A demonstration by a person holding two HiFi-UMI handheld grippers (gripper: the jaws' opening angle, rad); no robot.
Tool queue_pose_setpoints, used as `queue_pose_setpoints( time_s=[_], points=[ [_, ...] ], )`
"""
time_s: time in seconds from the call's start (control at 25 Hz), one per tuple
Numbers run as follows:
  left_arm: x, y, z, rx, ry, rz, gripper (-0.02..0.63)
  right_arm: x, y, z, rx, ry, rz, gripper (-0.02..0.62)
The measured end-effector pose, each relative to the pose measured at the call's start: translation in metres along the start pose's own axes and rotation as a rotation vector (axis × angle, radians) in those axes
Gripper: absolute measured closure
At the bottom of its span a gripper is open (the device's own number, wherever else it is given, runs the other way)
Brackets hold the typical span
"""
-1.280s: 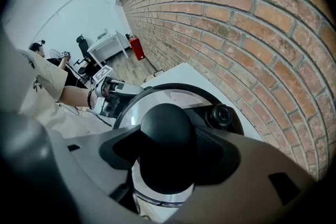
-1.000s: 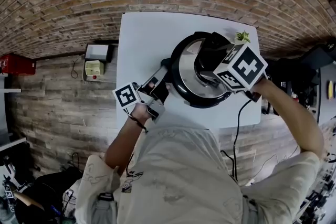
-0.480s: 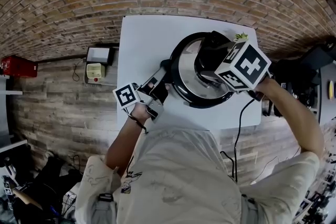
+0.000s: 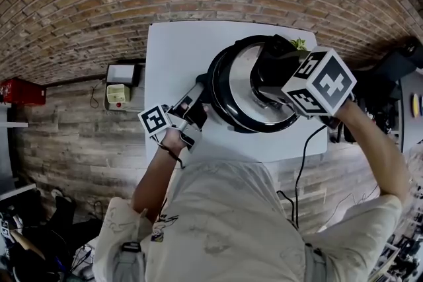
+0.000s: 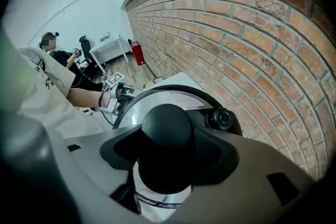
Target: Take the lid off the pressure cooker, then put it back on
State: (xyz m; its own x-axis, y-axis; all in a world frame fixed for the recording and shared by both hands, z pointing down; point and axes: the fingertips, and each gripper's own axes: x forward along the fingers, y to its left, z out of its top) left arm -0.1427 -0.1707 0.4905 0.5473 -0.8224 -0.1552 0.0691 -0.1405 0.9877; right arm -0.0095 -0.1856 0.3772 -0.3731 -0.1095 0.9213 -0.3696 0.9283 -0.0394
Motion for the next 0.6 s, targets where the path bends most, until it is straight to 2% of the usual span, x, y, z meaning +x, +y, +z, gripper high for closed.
queue_pose_setpoints(
  time_s=[0.28,0.6],
  points=[
    [-0.001,0.001,0.001,-0.014,-0.007,0.009,0.534,-0.028,-0.012,-0.036,0.115,-0.027,-0.025,0.302],
    [-0.002,0.002,0.002,-0.016,-0.021,0.018,0.535,-0.068,-0.034,-0.116,0.333,-0.042,-0.097,0.302]
  ],
)
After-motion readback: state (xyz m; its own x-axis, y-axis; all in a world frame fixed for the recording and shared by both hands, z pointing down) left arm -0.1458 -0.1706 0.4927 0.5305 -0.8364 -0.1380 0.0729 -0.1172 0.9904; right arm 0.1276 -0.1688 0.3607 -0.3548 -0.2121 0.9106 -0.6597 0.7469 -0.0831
